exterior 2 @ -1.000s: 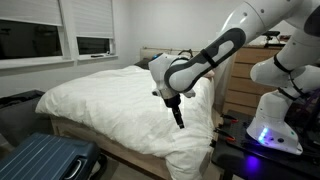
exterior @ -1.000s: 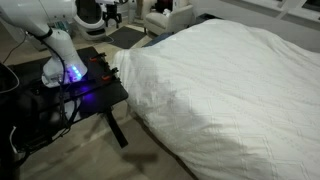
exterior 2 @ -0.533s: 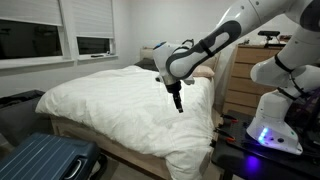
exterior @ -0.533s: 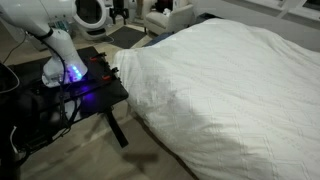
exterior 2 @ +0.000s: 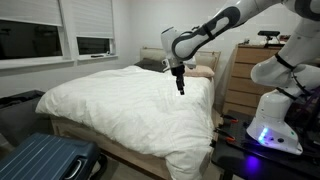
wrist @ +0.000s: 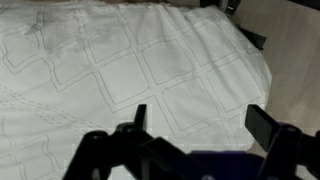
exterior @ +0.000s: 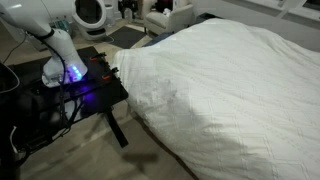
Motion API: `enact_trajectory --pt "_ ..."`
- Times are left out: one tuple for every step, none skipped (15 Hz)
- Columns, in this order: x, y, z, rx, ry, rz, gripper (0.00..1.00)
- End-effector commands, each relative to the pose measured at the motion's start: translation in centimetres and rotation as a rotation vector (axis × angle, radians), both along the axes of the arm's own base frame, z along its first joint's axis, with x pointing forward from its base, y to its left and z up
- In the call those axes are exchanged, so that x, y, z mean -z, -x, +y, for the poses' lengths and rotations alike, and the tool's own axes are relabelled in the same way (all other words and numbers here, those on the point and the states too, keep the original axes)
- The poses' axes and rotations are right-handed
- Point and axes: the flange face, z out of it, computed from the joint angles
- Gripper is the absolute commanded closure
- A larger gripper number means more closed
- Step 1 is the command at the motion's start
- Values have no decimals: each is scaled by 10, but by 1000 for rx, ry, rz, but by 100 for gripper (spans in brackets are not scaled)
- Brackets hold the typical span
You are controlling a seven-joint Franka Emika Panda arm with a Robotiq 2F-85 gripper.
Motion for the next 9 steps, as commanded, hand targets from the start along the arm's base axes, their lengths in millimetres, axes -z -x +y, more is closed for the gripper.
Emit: enact_trajectory --pt "-19 -3 -33 80 -30 2 0" --pt "-23 -5 -43 96 -35 -4 0" --pt "-28 -7 -53 113 -38 -9 0" --pt "-32 -9 -62 128 -39 -14 0" --pt "-35 -9 -69 141 -40 -16 0" --pt "-40 -10 -78 155 -42 -21 0" --pt "-43 -10 -85 165 -46 -23 0" --pt "-36 -10 -80 136 -29 -34 0" --pt "-39 -11 -86 133 -29 -35 0"
